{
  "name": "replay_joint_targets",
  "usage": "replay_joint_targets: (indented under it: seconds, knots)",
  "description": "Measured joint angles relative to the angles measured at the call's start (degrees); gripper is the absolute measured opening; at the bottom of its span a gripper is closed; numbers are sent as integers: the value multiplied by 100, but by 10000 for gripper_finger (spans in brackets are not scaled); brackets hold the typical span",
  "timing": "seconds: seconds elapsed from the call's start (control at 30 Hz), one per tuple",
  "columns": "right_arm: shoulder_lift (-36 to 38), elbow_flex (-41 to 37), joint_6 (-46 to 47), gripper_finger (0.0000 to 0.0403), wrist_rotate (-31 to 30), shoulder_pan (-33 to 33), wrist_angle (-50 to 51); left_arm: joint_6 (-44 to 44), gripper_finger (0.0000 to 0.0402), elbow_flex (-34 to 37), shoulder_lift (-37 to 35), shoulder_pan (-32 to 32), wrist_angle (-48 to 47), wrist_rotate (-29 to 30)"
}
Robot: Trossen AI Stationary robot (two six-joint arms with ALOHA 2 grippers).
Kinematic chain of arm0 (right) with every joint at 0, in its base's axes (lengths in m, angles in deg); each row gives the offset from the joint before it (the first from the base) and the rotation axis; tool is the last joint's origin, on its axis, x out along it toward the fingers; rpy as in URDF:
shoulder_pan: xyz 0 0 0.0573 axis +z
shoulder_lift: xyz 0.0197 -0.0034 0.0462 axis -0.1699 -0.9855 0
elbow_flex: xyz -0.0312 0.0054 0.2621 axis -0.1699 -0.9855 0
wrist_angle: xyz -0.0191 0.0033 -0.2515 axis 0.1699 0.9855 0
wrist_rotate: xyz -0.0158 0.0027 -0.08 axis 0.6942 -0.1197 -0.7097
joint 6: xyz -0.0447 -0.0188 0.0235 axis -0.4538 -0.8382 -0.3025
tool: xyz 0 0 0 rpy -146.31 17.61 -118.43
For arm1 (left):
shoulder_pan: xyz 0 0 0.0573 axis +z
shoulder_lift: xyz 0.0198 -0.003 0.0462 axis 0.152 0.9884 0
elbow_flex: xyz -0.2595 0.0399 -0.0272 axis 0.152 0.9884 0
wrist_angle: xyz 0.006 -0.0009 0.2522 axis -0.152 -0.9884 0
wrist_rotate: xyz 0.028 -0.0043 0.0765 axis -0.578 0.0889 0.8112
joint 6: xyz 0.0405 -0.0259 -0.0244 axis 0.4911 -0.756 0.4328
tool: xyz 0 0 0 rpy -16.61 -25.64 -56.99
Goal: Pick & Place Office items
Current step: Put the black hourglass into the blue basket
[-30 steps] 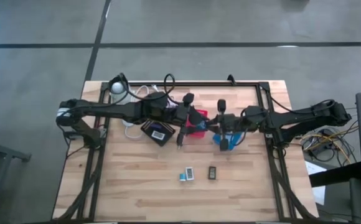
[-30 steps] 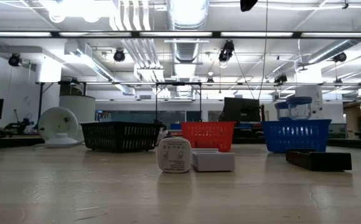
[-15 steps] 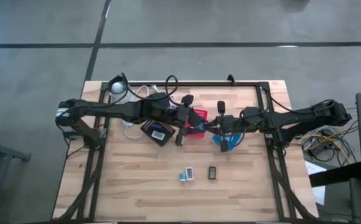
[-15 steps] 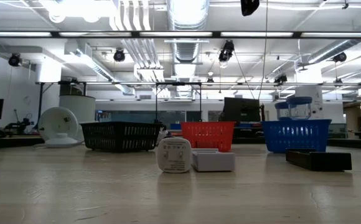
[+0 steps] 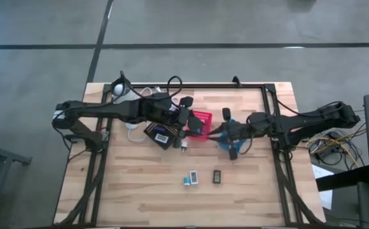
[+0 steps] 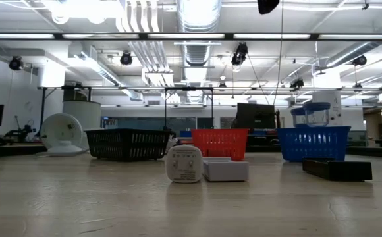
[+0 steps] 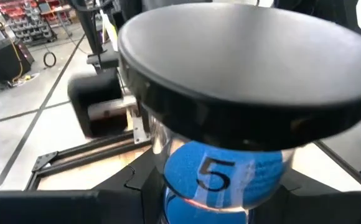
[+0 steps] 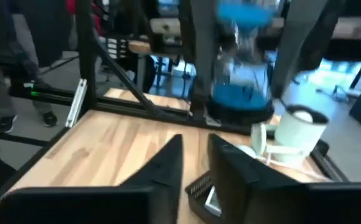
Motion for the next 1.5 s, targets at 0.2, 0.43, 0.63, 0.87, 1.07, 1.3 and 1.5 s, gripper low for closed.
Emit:
replay_joint_targets:
  seconds: [0.2, 0.43, 0.63, 0.87, 1.07, 1.3, 1.5]
  knots:
    - [457, 11, -190, 182, -298, 193, -117, 7, 171, 0, -83, 5, -180, -2]
    - [549, 17, -402, 297, -672, 220, -619, 61, 171, 4, 26, 5, -136, -5]
    - [327, 21, -527, 365, -678, 203, -1067, 136, 171, 44, 77, 5, 70, -4]
    - [7, 431, -495, 380, -681, 126, -980, 121, 171, 94, 215, 5, 315, -7]
    - [-509, 979, -475, 380, -682, 104, -379, 80, 171, 94, 313, 3, 581, -8]
    - [-1025, 1527, -533, 380, -831, 45, -289, 57, 171, 96, 348, 0, 624, -11]
    - [-1214, 1820, -567, 376, -835, 36, -111, 33, 171, 96, 393, -4, 615, -18]
